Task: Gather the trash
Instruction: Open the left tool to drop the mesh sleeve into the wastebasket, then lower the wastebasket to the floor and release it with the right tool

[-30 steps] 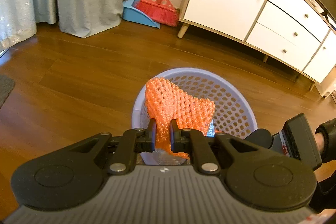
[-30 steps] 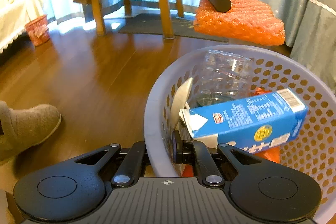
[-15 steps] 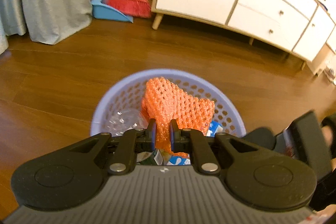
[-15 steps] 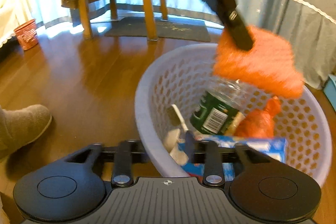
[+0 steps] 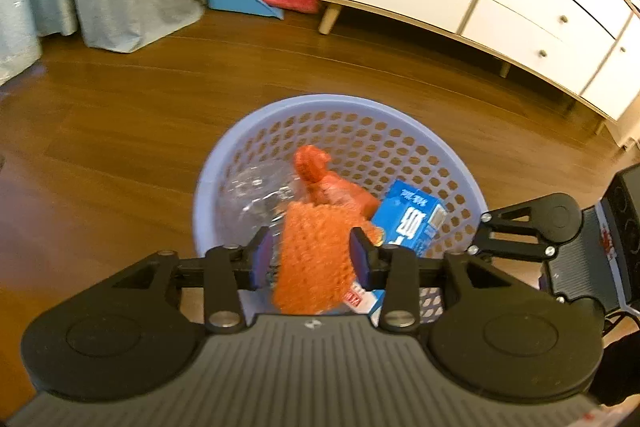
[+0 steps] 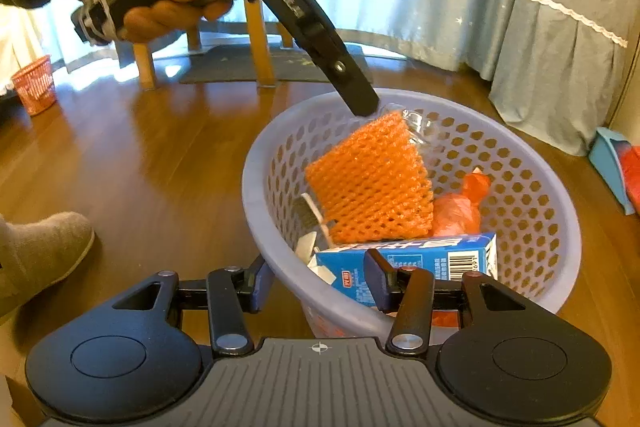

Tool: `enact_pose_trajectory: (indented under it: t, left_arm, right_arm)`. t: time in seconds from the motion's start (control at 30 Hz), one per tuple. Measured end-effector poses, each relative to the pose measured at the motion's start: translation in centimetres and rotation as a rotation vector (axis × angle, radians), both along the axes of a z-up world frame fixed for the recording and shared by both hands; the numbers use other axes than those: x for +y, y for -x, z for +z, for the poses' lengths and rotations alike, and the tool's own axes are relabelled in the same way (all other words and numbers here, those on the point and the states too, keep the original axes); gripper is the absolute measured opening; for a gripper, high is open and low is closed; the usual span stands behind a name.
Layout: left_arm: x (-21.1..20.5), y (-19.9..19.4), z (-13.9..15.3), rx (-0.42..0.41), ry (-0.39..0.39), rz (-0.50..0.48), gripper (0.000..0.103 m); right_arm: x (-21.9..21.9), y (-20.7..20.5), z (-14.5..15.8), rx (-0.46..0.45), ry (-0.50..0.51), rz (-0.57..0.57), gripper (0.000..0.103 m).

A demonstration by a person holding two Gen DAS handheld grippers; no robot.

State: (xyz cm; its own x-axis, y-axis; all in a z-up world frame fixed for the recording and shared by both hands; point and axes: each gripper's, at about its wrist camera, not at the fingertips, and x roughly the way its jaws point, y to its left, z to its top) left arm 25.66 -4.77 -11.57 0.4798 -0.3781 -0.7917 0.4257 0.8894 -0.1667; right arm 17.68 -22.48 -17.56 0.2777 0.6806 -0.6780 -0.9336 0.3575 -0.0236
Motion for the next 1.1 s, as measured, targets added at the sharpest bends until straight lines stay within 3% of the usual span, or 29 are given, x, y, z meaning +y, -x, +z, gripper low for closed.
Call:
enact_pose_trajectory:
  t: [0.27, 0.4, 0.57, 0.7, 0.83, 1.1]
  left_arm:
    - [1.7, 1.1, 2.2, 0.002, 0.005, 0.068, 0.044]
    - [2.1, 2.1, 3.5, -0.001, -0.006, 0.085, 0.057]
    - [2.4, 3.3, 5.0, 0.022, -0.006, 0.135, 0.060]
    - [2.2, 4.4, 5.9, 0.048, -0.028, 0.178, 0.072]
    - [2.3, 5.3, 7.0, 0.069, -0.013, 0.210, 0.087]
    - [2.4, 7.5, 10.0, 0.033, -0.007, 0.274, 0.100]
  right_arm:
    - [0.5, 1.2, 0.6, -0.040, 0.116, 0.037, 0.051]
    - [0.5, 1.4, 1.4, -0.074, 0.154, 0.071, 0.052]
    - [0.3, 1.7, 3.5, -0.063, 0.158, 0.097, 0.052]
    - [0.1, 2.2, 5.7, -0.047, 0.210, 0.132, 0.052]
    - [-0.8, 1.7, 7.8, -0.036, 0.240, 0.080, 0.052]
    - [-3.0, 0.9, 12.4, 0.032, 0.249, -0.095, 0.052]
